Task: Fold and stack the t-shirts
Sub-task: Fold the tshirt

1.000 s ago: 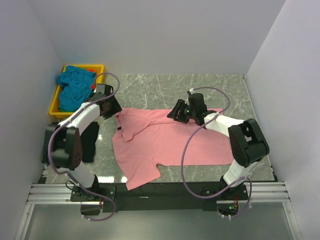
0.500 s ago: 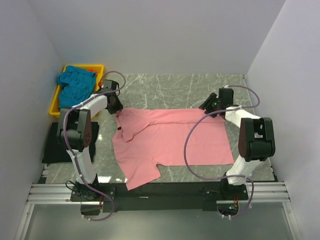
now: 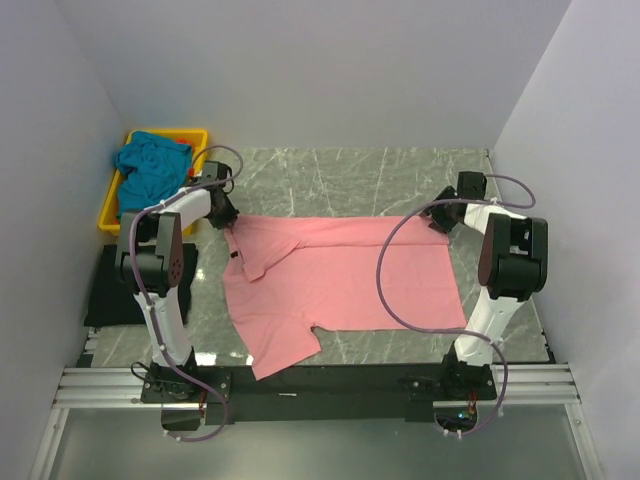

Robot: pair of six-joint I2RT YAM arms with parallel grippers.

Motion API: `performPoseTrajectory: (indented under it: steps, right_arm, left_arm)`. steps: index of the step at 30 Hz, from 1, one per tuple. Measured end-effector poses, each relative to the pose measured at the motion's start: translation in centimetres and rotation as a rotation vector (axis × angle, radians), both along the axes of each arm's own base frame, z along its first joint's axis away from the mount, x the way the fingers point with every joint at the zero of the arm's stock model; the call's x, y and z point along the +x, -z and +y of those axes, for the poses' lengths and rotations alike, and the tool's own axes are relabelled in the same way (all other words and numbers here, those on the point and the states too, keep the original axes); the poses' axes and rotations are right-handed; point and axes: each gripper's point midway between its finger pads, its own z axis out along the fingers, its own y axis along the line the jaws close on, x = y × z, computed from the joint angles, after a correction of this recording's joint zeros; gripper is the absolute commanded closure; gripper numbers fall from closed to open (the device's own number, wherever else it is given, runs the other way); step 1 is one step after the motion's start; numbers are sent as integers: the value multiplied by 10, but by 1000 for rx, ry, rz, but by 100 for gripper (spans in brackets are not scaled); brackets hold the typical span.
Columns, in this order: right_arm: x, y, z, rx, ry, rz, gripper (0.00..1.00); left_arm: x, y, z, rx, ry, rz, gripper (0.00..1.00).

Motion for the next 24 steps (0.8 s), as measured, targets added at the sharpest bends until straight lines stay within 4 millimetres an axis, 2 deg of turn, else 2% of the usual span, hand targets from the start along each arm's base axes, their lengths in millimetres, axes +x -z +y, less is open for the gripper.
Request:
performPoseTrajectory:
  steps: [4, 7, 9, 12, 14, 18, 21, 24]
  right_arm:
    - [3, -2, -5, -6, 6, 3, 47]
    - [4, -5, -5, -4, -6, 0, 46]
    - [5, -10, -3, -4, -18, -10, 46]
    - [4, -24, 1, -10, -35, -27, 44]
    - [3, -41, 8, -21, -57, -59, 44]
    - [0, -83, 39, -44, -137, -147, 40]
    - [-14, -114, 77, -67, -233, -221, 37]
    - [-37, -124, 116, -72, -337, -251, 35]
  left_arm:
    - [4, -1, 5, -6, -19, -6, 68]
    - [5, -3, 4, -9, -17, -11, 52]
    - [4, -6, 4, -12, -14, -14, 45]
    - [2, -16, 4, -10, -10, -21, 37]
    - [-1, -28, 4, -1, -4, -32, 34]
    - [-7, -75, -2, 47, 30, -113, 30]
    - [-18, -116, -23, 91, 92, -203, 30]
    - [-44, -138, -54, 136, 189, -259, 30]
